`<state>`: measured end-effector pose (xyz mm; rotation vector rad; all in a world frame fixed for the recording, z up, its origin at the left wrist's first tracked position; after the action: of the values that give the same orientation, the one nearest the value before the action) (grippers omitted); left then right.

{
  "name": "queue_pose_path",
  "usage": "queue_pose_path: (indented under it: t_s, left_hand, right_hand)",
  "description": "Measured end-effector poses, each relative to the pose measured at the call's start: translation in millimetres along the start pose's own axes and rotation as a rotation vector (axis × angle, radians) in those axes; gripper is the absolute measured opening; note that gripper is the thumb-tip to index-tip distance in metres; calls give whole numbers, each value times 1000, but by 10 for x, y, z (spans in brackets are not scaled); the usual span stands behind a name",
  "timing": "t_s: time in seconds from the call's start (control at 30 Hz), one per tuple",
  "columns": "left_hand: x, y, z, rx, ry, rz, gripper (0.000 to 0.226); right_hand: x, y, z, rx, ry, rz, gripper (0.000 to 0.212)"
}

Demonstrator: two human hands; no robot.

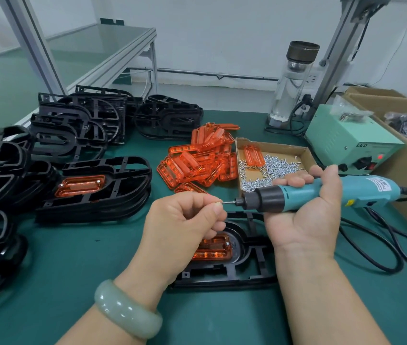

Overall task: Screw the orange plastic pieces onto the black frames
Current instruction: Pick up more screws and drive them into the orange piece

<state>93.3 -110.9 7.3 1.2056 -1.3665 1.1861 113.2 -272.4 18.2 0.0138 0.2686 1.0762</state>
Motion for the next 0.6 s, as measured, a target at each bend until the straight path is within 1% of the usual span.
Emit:
queue_pose_path:
  t_s: [0.13,0.3,0.37,0.47,0.53,0.6]
  left_hand:
    - [4,5,-27,14,-41,35,18]
    - [36,1,-88,7,-167,88,13]
    - [45,-14,-191,16,-260,112,17]
    - [28,-45,-415,43,-540,114,21]
    - [-12,-52,-517,-28,-693,61,20]
    - [-68,-42,-557,-157,-784,0,22]
  right_hand:
    - [19,6,1,4,4,6,18]
    - [8,-1,-3,-5,8,14,19]
    - [-4,-13,-5,-4,28,2,18]
    - [-48,-35,-4,-4,39,-15,18]
    - [-78,-52,-2,-3,50,-16,19]
    - [-91,-63,-4,0,65,-12,18]
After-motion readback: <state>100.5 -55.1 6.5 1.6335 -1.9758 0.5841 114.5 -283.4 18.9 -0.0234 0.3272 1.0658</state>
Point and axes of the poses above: each hand's wrist, its own y-axis away from the middle knuckle, its own z-axis out of the palm, x = y × z, the point moved 2 cm from there along -y, towards the middle knuckle, and after that the axes turned 9 degrees about -y, right-handed, at the moved point
